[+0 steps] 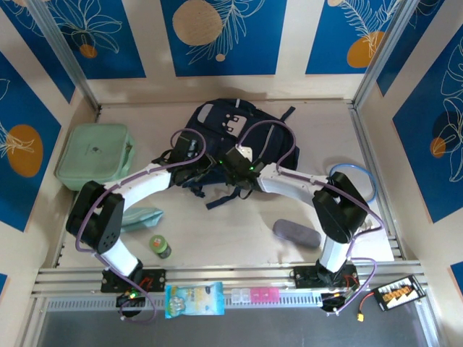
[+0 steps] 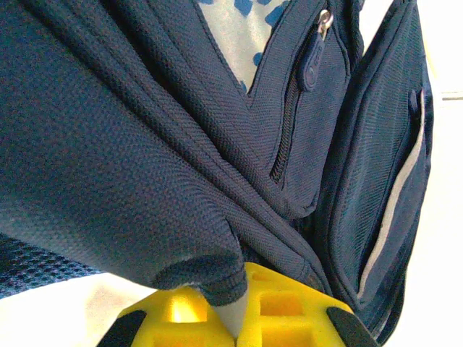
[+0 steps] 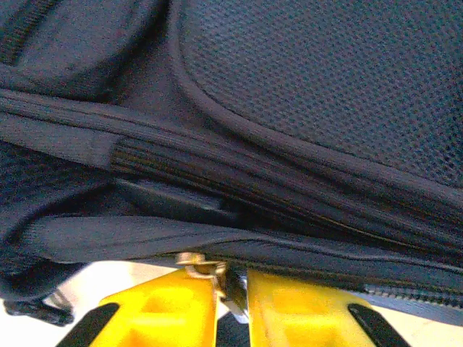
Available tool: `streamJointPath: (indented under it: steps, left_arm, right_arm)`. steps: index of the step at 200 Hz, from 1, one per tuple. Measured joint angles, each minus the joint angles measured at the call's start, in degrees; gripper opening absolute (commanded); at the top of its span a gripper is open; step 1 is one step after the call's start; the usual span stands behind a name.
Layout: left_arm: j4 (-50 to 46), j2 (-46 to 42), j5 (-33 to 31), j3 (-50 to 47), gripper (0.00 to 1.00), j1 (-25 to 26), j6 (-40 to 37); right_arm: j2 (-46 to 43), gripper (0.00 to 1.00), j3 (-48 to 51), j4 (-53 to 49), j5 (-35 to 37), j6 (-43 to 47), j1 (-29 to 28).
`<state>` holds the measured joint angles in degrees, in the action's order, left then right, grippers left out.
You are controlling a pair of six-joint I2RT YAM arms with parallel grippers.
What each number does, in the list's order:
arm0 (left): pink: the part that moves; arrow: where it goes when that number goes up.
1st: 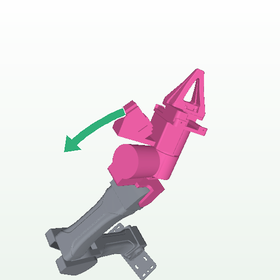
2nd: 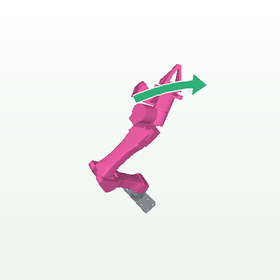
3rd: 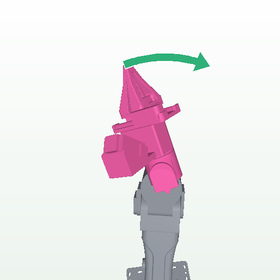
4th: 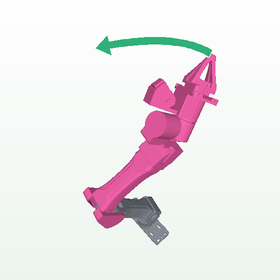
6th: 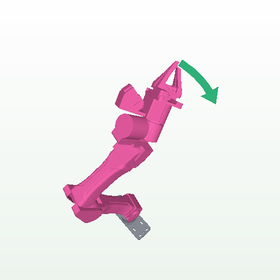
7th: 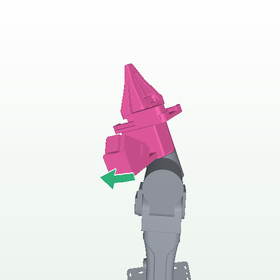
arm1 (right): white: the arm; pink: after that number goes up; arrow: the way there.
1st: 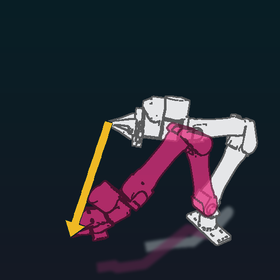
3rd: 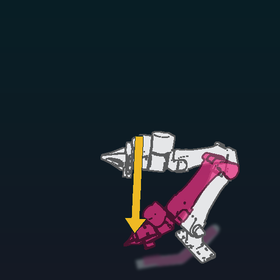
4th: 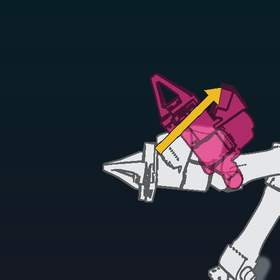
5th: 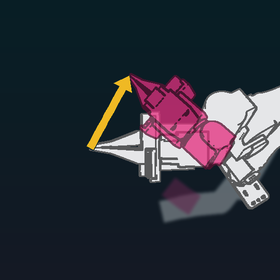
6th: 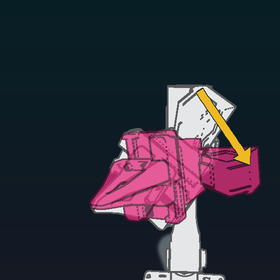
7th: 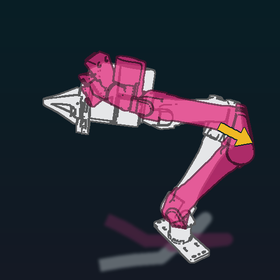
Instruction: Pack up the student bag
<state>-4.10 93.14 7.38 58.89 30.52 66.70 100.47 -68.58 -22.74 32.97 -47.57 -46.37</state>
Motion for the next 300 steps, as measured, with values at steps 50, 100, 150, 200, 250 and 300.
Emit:
streamJointPath:
  steps: [50,100,150,200,250,300]
  left_arm:
    - [0.0,0.0,0.02,-0.02,0.0,0.02,-0.61]
    - [0.04,0.0,0.0,-0.02,0.0,0.02,-0.79]
    - [0.24,0.0,0.02,-0.04,0.0,-0.68,-1.84]
    - [0.66,0.0,0.55,-2.54,0.0,-2.89,-4.63]
    - [0.7,0.5,2.14,-2.84,0.0,-4.55,-8.13]
    - [0.2,7.78,4.55,2.19,0.24,-7.1,-13.9]
  right_arm:
    - [-0.07,0.2,1.2,1.11,0.09,2.14,0.26]
    - [0.0,0.08,1.07,1.33,0.33,3.13,0.26]
    - [-1.77,0.05,4.02,4.09,1.53,3.91,-0.09]
    - [-13.97,0.05,18.97,7.04,1.33,4.24,3.08]
    - [-23.37,0.05,26.47,4.87,0.68,1.51,7.8]
    - [-25.29,0.02,26.14,3.65,-1.79,3.87,7.61]
